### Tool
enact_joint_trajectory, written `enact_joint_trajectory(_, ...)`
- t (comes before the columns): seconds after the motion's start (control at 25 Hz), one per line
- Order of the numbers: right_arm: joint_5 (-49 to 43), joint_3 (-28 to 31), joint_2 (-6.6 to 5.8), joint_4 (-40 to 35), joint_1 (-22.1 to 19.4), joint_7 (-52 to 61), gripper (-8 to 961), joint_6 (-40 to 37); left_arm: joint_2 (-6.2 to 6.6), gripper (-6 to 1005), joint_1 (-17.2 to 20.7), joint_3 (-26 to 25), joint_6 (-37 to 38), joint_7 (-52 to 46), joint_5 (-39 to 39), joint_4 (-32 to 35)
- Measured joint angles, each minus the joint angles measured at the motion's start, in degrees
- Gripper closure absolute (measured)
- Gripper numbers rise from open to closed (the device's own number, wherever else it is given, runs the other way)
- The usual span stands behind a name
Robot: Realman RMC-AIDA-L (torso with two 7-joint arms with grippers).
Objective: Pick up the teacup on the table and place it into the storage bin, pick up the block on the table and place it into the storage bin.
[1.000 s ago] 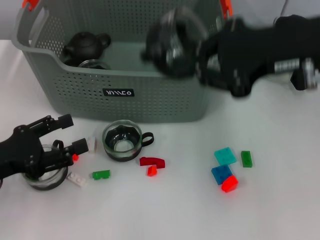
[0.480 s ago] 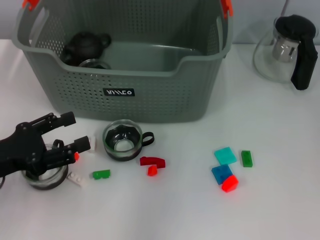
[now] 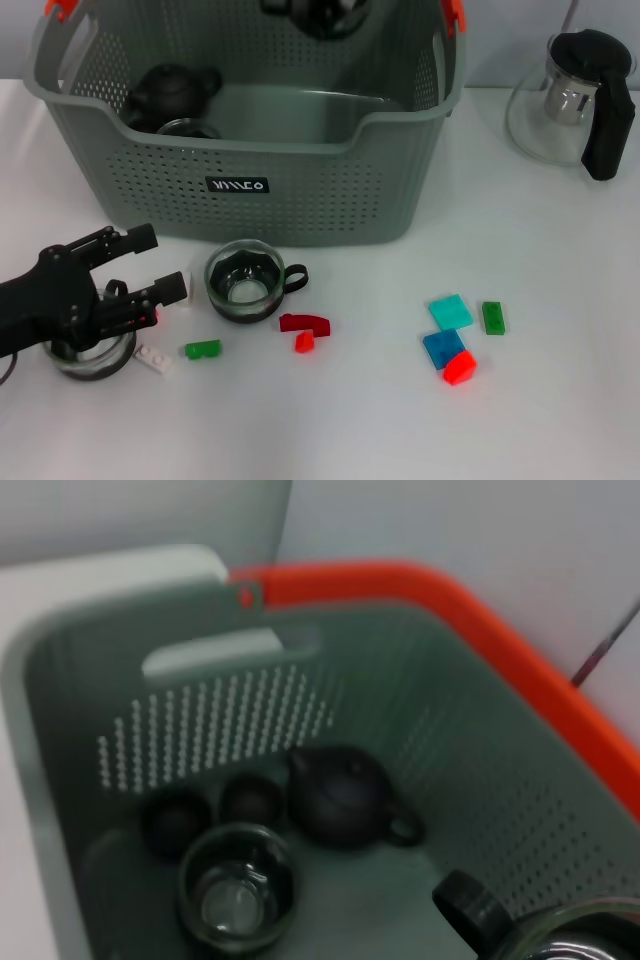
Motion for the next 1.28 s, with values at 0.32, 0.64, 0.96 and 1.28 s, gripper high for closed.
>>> enact_joint_trajectory(0.32,5.9,-8.2,0.30,14.1,3.2,-1.9,818,12.9,-0.03,158,0.0,0.2,-1.4,0.2,0.2,-1.3)
enact_joint_trajectory(0.64,10.9,-13.8,0.41,19.3,3.3,-2.1,806,17.0,-0.01,158,-0.1,0.2,-2.1,0.3,0.2,-1.4)
enact_joint_trajectory(0.96,11.4,-15.2,0.58,20.2,3.2,-1.8,794,17.2,0.04,157,-0.1,0.2,-2.2,0.3,0.3,-1.4)
enact_joint_trajectory(1.28,12.2,-15.3,0.54,20.7,3.3,-1.4,782,17.9,-0.10,157,-0.1,0.2,-2.3,0.4,0.3,-1.4)
